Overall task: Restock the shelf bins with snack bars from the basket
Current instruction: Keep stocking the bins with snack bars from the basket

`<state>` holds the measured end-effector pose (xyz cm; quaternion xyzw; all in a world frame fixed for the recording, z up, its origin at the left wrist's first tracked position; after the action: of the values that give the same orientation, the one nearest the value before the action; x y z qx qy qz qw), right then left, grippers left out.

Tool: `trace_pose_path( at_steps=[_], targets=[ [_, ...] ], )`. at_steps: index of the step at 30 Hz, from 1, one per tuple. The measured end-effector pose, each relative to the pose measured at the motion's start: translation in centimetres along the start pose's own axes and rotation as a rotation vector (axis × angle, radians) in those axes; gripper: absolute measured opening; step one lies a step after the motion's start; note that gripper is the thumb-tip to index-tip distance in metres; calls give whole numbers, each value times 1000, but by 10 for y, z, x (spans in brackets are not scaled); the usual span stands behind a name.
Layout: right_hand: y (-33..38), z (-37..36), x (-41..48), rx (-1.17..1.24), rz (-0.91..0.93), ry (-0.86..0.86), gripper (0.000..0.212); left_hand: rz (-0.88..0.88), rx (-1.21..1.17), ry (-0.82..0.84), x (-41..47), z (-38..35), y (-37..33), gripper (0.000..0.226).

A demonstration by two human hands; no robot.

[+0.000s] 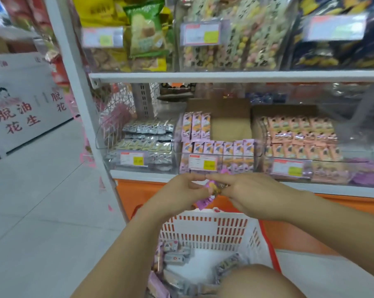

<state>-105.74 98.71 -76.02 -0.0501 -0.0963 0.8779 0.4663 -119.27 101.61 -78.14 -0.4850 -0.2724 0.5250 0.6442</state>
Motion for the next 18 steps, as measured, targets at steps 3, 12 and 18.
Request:
trace_pose_path(
  at_steps=[3,12,18],
  targets=[
    [-20,7,-19,62,-88,-121,42,-47,-133,-79,4,-24,-13,35],
    [-81,7,-101,906,-630,-684,45,-106,-558,-83,28,-120,-74,21],
    [-132,2,-166,857,-758,-903,31,-247,-364,31,42,-197,-122,21]
  ],
)
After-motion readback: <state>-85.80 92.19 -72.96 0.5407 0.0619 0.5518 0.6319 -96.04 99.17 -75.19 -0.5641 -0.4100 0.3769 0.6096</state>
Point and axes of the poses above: each hand's wrist, its own x-axis towards the middle knuckle, its own z-axis out of the back of the hand, y = z × x, the point moved 5 cm from there along x, towards the middle knuckle, and after that the axes turned 7 degrees about -y, right-handed, at the moved point
